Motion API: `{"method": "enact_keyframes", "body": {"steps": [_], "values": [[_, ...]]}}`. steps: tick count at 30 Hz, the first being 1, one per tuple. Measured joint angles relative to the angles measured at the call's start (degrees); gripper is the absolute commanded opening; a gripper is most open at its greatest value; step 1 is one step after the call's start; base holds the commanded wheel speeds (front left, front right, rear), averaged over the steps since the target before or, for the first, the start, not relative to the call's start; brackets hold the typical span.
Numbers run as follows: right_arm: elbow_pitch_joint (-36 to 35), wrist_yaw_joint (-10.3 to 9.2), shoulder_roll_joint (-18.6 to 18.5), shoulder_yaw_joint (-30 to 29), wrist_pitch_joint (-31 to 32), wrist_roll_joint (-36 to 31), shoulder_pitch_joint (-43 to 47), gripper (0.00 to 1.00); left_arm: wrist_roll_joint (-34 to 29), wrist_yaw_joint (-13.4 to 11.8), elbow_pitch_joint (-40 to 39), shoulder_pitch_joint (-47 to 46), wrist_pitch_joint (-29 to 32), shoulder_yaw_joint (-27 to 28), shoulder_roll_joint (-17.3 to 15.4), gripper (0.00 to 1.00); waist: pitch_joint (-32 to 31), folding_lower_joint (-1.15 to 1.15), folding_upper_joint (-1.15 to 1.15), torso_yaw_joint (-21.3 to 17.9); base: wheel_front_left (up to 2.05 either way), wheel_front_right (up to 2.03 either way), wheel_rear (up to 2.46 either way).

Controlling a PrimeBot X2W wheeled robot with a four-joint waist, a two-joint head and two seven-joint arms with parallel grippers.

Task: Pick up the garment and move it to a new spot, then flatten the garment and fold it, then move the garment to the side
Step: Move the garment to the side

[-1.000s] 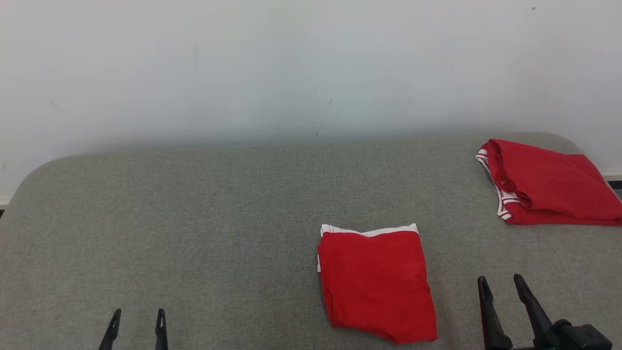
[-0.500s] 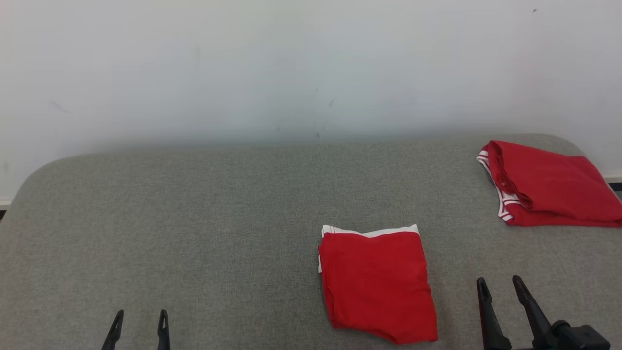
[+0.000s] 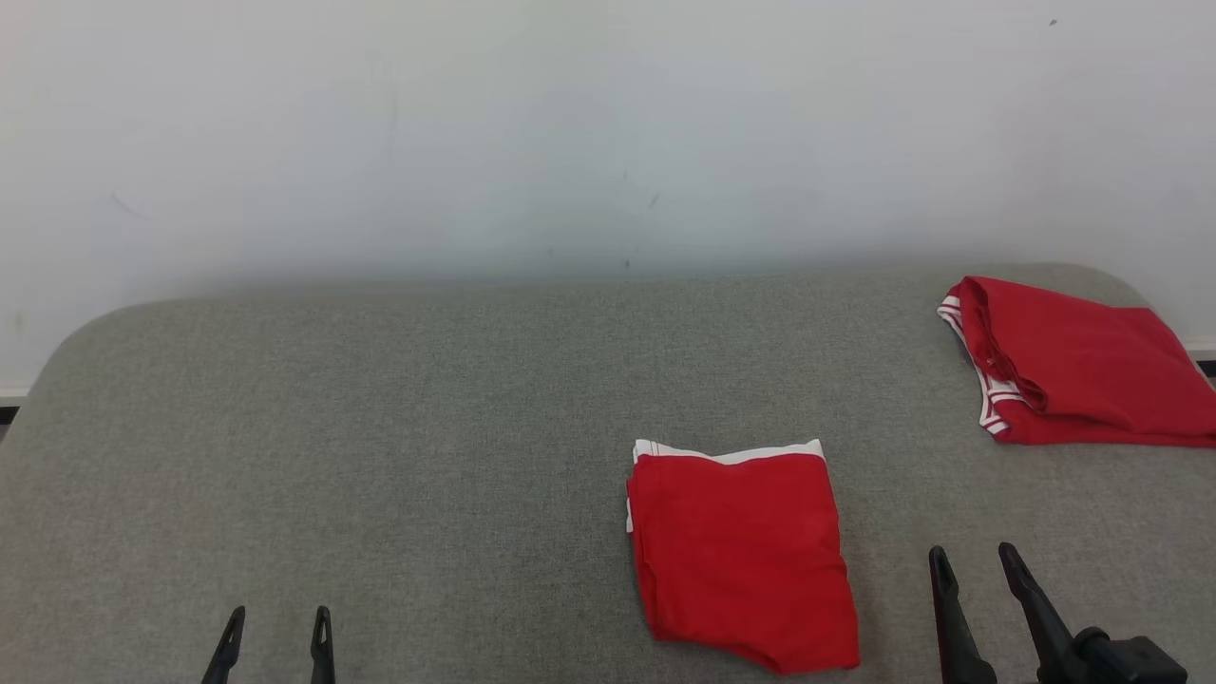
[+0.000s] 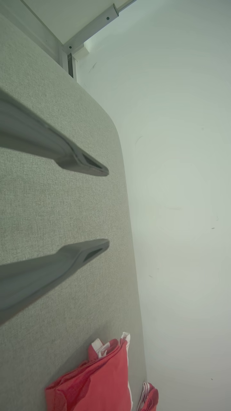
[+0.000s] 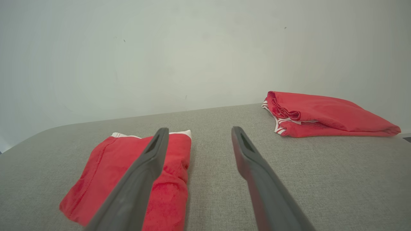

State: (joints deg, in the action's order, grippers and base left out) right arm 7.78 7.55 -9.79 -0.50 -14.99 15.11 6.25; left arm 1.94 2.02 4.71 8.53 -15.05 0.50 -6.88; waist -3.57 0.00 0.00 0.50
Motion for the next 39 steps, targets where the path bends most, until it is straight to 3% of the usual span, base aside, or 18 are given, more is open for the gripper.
{"method": "enact_keyframes", "body": {"steps": [10,27,34,35,37,39], "values": [[4.28,0.00,-1.37,3.14,0.00,0.01,-8.40,1.00,-0.03,0.07,0.16,-0.47,0.00,-0.81,0.05,1.00,1.14,0.00,0.00,0.56,0.00,0.00,0.00],[32.90,0.00,-3.21,9.60,4.10,4.25,-23.23,1.00,-0.25,0.60,0.94,-4.38,0.00,-2.78,0.57,1.00,6.99,0.01,0.01,4.51,0.00,0.00,0.00],[40.01,0.00,-2.41,14.30,2.98,7.95,-26.89,1.00,-0.16,0.96,1.52,-6.37,0.00,-3.13,0.64,1.00,9.27,0.01,0.01,6.23,0.00,0.00,0.00],[40.64,0.00,-2.41,14.96,3.09,8.82,-27.32,0.52,-0.10,0.97,1.60,-6.46,0.00,-3.13,0.67,1.00,9.42,0.01,0.01,6.39,0.00,0.00,0.00],[41.74,0.00,-2.49,16.14,2.91,10.24,-28.10,0.00,0.10,0.99,1.63,-6.54,0.00,-3.13,0.74,1.00,9.63,0.01,0.00,6.55,0.00,0.00,0.00],[42.44,0.00,-2.85,17.25,2.78,11.27,-28.98,0.00,0.15,0.99,1.67,-6.54,0.00,-3.03,0.84,1.00,9.68,0.01,0.01,6.44,0.00,0.00,0.00]]}}
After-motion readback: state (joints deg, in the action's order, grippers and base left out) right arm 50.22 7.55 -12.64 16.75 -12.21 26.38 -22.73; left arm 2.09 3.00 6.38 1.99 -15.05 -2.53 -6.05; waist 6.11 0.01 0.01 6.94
